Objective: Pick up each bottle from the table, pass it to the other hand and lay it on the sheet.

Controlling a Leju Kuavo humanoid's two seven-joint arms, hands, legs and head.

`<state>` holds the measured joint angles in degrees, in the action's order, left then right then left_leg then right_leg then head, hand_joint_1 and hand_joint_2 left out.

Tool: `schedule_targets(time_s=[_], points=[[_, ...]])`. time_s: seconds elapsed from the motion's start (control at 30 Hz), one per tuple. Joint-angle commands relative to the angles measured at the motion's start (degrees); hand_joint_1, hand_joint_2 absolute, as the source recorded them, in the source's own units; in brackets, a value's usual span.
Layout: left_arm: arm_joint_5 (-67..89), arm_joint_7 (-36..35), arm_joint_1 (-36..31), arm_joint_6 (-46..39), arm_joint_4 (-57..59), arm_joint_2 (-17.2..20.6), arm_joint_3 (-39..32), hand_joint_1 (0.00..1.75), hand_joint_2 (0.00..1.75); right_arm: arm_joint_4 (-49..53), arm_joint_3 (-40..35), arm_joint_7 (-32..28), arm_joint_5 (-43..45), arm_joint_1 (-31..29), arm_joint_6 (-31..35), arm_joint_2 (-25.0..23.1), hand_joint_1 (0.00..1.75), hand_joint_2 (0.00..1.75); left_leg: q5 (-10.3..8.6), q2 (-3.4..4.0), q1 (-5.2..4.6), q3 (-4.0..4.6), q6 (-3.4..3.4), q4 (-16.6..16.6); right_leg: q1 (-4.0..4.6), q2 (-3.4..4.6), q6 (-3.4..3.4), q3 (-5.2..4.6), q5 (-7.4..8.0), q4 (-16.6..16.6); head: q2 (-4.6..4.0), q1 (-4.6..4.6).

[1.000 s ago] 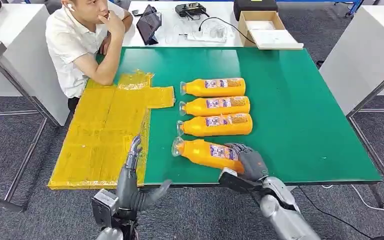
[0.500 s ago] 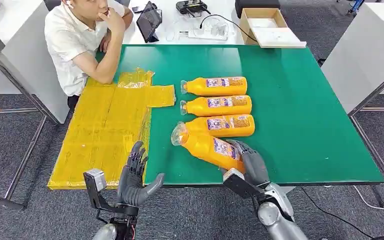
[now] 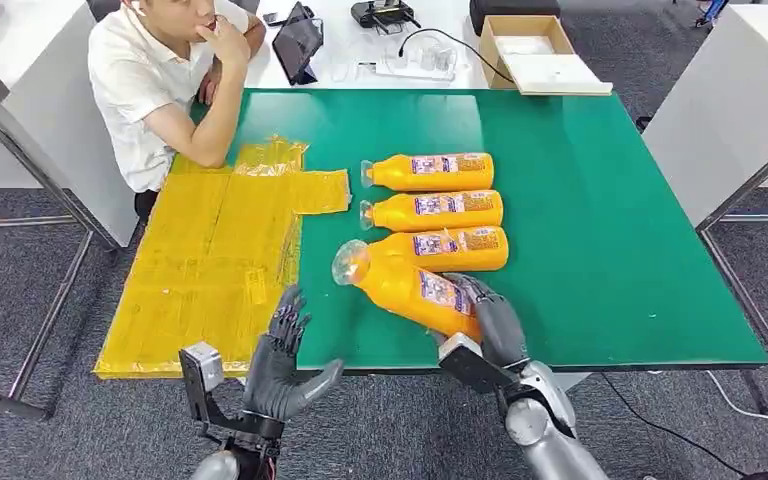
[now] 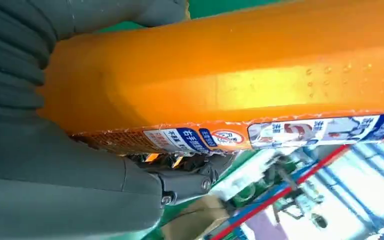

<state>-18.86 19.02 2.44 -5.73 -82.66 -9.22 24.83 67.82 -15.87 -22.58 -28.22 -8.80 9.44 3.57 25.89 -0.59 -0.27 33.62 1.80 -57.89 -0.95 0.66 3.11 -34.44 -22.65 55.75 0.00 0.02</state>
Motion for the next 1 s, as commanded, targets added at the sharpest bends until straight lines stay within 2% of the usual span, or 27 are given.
schedule_targets(time_s=[0.03,0.23,0.33,0.4,0.47,0.53,0.57,0.6,0.67,0.8,0.87,1.0], points=[[0.1,0.1,-3.6,1.2,3.9,1.1,1.8,0.0,1.75,-0.9,-14.2,-3.2,2.3,-0.8,-2.8,-5.7,1.75,1.75,0.06,0.16,0.08,-0.2,-0.15,0.1,0.09,0.08,-0.16,0.14,-0.03,0.0,0.0,0.0],[-6.0,-1.1,-4.1,4.7,5.2,0.1,0.1,0.0,1.75,-3.6,-17.8,-4.3,4.8,-1.3,-3.6,-6.0,1.75,1.75,0.08,0.13,0.1,-0.31,-0.14,0.1,0.11,0.01,-0.18,0.24,-0.07,-0.1,-0.02,0.0],[-6.6,-1.0,-4.8,4.5,6.0,0.1,0.1,0.0,1.75,-3.1,-19.1,-5.1,5.3,-1.1,-4.0,-5.7,1.75,1.75,0.02,0.06,0.07,-0.07,-0.07,0.0,0.06,0.0,-0.09,0.05,-0.02,-0.1,0.0,0.02],[-7.2,-0.9,-4.9,4.7,5.9,0.0,0.0,0.0,1.75,-3.3,-19.2,-5.1,5.8,-1.1,-4.5,-5.7,1.75,1.75,0.12,0.1,0.11,-0.37,-0.19,0.1,0.12,-0.06,-0.24,0.34,-0.13,-0.1,0.0,0.02],[-9.5,-0.5,-4.8,8.2,4.6,0.4,1.0,0.0,1.75,-5.5,-19.5,-4.6,6.5,-2.2,-4.9,-6.0,1.75,1.75,0.04,0.06,0.07,-0.09,-0.11,0.0,0.06,-0.02,-0.13,0.08,-0.04,0.0,0.0,0.02],[-10.2,-0.3,-4.5,9.9,3.3,0.7,1.4,0.05,1.75,-7.1,-19.2,-4.5,7.0,-2.9,-5.1,-6.3,1.75,1.75,0.07,0.07,0.06,-0.24,-0.17,0.1,0.06,-0.04,-0.2,0.2,-0.09,0.0,0.0,0.02],[-10.4,0.0,-4.2,10.3,2.6,0.7,1.3,1.45,1.75,-7.9,-19.2,-4.5,7.0,-3.2,-5.3,-6.3,1.73,1.75,0.04,0.08,0.05,-0.1,-0.12,0.0,0.05,0.01,-0.14,0.08,-0.04,0.0,-0.02,0.0],[-10.4,0.0,-4.2,10.2,2.6,0.7,1.3,1.75,1.75,-8.0,-19.2,-4.5,7.0,-3.2,-5.3,-6.2,1.71,1.75,0.05,0.06,0.04,-0.17,-0.14,0.1,0.05,-0.03,-0.17,0.14,-0.07,0.0,-0.02,0.0],[-10.2,0.5,-3.8,10.7,1.3,0.7,1.0,1.75,1.75,-9.2,-19.2,-4.5,7.1,-3.3,-5.5,-6.3,1.41,1.75,0.05,0.1,0.06,-0.12,-0.12,0.0,0.07,0.02,-0.15,0.08,-0.05,0.0,-0.02,0.0],[-10.2,0.5,-3.8,10.7,1.3,0.8,1.0,1.75,1.75,-9.3,-19.2,-4.6,7.0,-3.1,-5.5,-6.2,1.41,1.75,0.05,0.03,0.06,-0.15,-0.12,0.1,0.07,-0.05,-0.14,0.12,-0.07,0.0,-0.02,0.0],[-11.1,0.9,-3.5,11.0,1.2,0.3,0.1,1.75,1.75,-9.0,-19.2,-4.6,7.0,-2.7,-5.7,-6.2,0.03,1.75,0.06,0.05,0.07,-0.16,-0.13,0.1,0.07,-0.05,-0.15,0.11,-0.08,0.0,0.0,0.0],[-19.2,-2.1,-3.9,17.7,2.8,-0.2,-1.0,1.75,1.75,-7.7,-21.4,-6.9,4.8,-2.0,-5.4,-5.3,0.0,1.75,0.03,0.03,0.06,-0.04,-0.08,0.0,0.06,-0.03,-0.1,0.03,-0.04,0.0,0.0,0.02]])
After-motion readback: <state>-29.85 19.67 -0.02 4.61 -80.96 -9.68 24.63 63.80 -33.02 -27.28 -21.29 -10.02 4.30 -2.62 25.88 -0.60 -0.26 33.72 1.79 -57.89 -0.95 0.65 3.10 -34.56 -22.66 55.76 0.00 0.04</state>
